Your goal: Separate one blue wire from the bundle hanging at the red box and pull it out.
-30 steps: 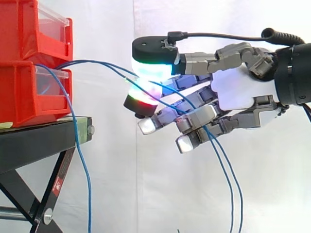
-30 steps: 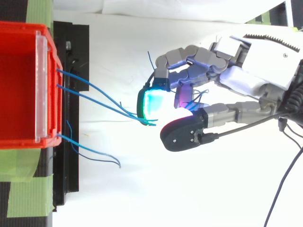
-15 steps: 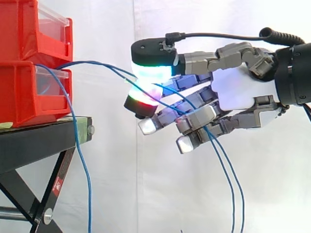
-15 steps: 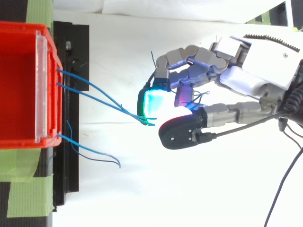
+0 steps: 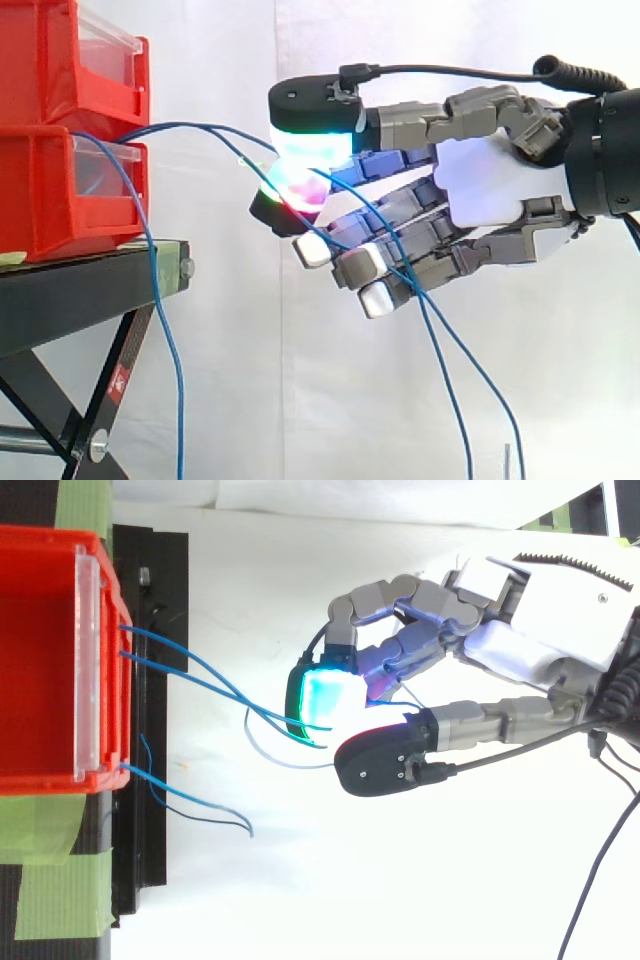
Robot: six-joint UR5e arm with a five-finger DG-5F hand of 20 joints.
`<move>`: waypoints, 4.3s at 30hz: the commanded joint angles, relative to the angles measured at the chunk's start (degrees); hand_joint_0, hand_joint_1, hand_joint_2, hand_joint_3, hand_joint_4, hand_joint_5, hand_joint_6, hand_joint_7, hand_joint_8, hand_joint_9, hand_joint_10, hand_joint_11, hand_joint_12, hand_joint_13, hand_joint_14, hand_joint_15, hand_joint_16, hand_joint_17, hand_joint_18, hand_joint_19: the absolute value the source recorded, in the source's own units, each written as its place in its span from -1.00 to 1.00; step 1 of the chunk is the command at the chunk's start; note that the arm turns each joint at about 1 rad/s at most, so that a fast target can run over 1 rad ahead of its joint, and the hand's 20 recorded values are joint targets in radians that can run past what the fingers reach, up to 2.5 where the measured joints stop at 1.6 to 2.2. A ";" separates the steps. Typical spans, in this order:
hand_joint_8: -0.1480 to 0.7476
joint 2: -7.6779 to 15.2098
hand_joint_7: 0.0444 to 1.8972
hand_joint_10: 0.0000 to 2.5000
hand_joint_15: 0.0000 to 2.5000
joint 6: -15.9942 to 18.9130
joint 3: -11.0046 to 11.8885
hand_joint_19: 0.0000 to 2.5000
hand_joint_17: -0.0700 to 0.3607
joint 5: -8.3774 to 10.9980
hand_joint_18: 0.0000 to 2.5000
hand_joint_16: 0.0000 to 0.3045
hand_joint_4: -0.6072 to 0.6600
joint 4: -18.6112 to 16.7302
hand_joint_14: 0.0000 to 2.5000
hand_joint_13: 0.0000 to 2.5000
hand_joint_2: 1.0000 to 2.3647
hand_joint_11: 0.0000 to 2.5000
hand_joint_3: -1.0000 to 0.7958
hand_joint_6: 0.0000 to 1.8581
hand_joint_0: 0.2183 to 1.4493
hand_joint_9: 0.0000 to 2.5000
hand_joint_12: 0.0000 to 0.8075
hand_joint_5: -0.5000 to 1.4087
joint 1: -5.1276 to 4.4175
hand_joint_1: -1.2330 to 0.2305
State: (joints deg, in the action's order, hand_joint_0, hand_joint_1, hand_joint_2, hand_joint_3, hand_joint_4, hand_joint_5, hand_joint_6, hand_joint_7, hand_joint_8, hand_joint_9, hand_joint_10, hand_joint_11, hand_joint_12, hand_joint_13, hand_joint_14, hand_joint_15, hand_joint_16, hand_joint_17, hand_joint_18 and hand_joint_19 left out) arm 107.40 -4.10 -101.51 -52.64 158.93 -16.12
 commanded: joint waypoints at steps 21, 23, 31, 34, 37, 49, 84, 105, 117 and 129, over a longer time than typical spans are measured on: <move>0.03 0.36 0.33 -0.99 -0.62 -2.94 0.00 -0.51 -0.15 0.00 -0.75 -0.67 0.05 -0.11 -0.99 -0.67 -0.97 -0.49 0.13 -0.11 -0.40 -0.39 -0.11 -0.63 -0.67 -0.38; 0.02 0.62 0.34 -0.99 -0.63 -2.94 0.00 -0.51 -0.15 0.00 -0.75 -0.67 0.05 -0.11 -0.99 -0.68 -0.97 -0.50 0.13 -0.11 -0.40 -0.39 -0.10 -0.63 -0.85 -0.38; 0.02 1.15 0.34 -0.99 -0.62 -3.11 0.00 -0.52 -0.14 0.26 -0.76 -0.67 0.05 0.24 -0.99 -0.68 -0.97 -0.48 0.13 -0.11 -0.40 -0.39 -0.09 -0.63 -2.08 -0.38; 0.02 1.15 0.34 -0.99 -0.62 -3.55 0.00 -0.51 -0.14 0.17 -0.76 -0.66 0.05 1.03 -0.99 -0.68 -0.97 -0.47 0.13 -0.11 -0.40 -0.39 -0.09 -0.63 -2.61 -0.38; 0.03 1.15 0.35 -0.99 -0.62 -3.99 -0.26 -0.51 -0.14 0.26 -0.76 -0.66 0.07 1.47 -0.99 -0.67 -0.97 -0.46 0.13 -0.11 -0.40 -0.39 -0.09 -0.63 -3.22 -0.38; 0.03 1.06 0.33 -0.98 -0.63 -3.73 -7.82 -0.51 -0.13 3.16 -0.75 -0.66 0.07 -8.72 -0.99 -0.68 -0.97 -0.44 0.13 -0.11 -0.41 -0.38 -0.12 -0.63 -6.56 -0.37; 0.04 1.06 0.35 -0.98 -0.63 -0.65 -7.82 -0.53 -0.12 2.90 -0.77 -0.65 0.07 -4.51 -0.99 -0.69 -0.97 -0.41 0.13 -0.11 -0.40 -0.36 -0.13 -0.63 -7.44 -0.37; 0.04 1.06 0.35 -0.98 -0.62 -0.56 -7.82 -0.53 -0.12 2.90 -0.78 -0.65 0.08 -4.51 -0.99 -0.68 -0.97 -0.40 0.13 -0.11 -0.40 -0.36 -0.09 -0.63 -7.44 -0.37; 0.03 1.06 0.35 -0.98 -0.63 -0.56 -7.82 -0.53 -0.12 2.90 -0.78 -0.65 0.07 -4.51 -0.99 -0.68 -0.97 -0.41 0.13 -0.11 -0.40 -0.36 -0.09 -0.63 -7.44 -0.36; 0.04 1.06 0.33 -0.98 -0.63 -0.56 -7.82 -0.53 -0.12 2.90 -0.78 -0.65 0.06 -4.51 -0.99 -0.67 -0.97 -0.40 0.12 -0.10 -0.40 -0.35 -0.09 -0.63 -7.44 -0.36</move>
State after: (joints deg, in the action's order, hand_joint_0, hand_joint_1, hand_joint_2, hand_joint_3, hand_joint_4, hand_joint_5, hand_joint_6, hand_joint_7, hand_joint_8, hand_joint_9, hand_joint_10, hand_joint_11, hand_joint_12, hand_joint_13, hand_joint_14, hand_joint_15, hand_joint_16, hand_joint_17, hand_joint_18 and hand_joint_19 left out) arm 108.46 -4.71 -109.34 -49.79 154.42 -23.55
